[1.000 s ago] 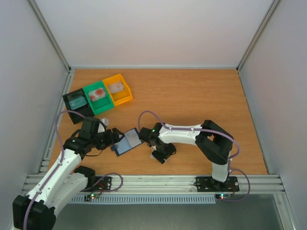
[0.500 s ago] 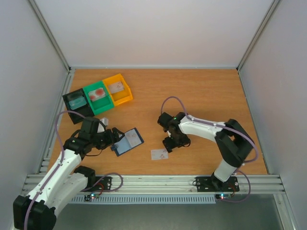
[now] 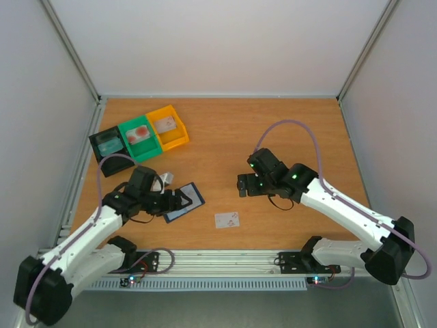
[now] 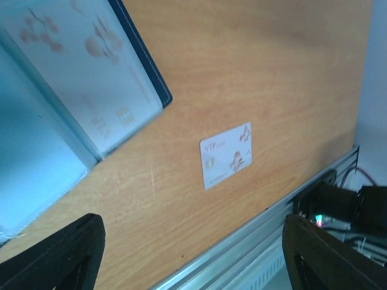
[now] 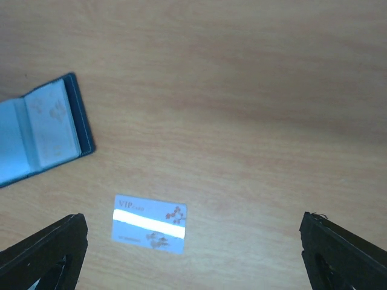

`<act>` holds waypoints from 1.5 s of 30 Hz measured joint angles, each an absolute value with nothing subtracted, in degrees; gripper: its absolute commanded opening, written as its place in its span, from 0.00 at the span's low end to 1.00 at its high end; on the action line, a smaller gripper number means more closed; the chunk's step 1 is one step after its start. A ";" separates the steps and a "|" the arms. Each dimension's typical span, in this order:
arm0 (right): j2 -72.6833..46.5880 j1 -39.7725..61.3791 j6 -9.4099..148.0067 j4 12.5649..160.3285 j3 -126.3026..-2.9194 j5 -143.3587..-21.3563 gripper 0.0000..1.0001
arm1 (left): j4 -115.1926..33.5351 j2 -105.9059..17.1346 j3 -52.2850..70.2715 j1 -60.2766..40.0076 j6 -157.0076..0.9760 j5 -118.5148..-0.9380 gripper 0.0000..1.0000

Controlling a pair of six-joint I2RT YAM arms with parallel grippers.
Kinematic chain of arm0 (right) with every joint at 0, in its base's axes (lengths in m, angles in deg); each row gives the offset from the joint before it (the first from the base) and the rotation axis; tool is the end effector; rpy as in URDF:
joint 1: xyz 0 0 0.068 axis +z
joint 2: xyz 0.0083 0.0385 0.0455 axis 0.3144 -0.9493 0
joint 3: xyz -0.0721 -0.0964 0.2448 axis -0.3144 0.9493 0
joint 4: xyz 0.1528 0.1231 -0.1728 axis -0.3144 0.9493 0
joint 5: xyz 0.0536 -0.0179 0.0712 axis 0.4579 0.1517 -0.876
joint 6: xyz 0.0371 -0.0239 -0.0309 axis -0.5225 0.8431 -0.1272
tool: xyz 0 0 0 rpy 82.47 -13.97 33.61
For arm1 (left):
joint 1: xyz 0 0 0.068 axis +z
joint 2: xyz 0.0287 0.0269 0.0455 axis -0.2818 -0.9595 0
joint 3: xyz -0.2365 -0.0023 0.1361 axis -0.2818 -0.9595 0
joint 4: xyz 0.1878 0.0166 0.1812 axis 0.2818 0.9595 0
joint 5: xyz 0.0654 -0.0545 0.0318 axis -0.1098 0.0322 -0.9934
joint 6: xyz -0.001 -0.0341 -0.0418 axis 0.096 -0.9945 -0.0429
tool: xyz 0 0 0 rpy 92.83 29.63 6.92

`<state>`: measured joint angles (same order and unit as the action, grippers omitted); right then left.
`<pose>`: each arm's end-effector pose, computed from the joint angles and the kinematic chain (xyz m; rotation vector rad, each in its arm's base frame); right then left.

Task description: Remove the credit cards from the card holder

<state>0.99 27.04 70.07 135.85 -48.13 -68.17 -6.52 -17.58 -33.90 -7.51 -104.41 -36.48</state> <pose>0.1617 0.1581 0.2898 -0.8288 2.4458 0.1894 0.1400 -0.0823 0.2054 -0.0657 2.6370 -1.1059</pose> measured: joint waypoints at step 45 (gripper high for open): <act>-21.07 21.36 55.12 121.58 -34.01 -96.87 0.43 | 0.48 -61.29 -14.84 -35.43 0.04 -47.72 0.23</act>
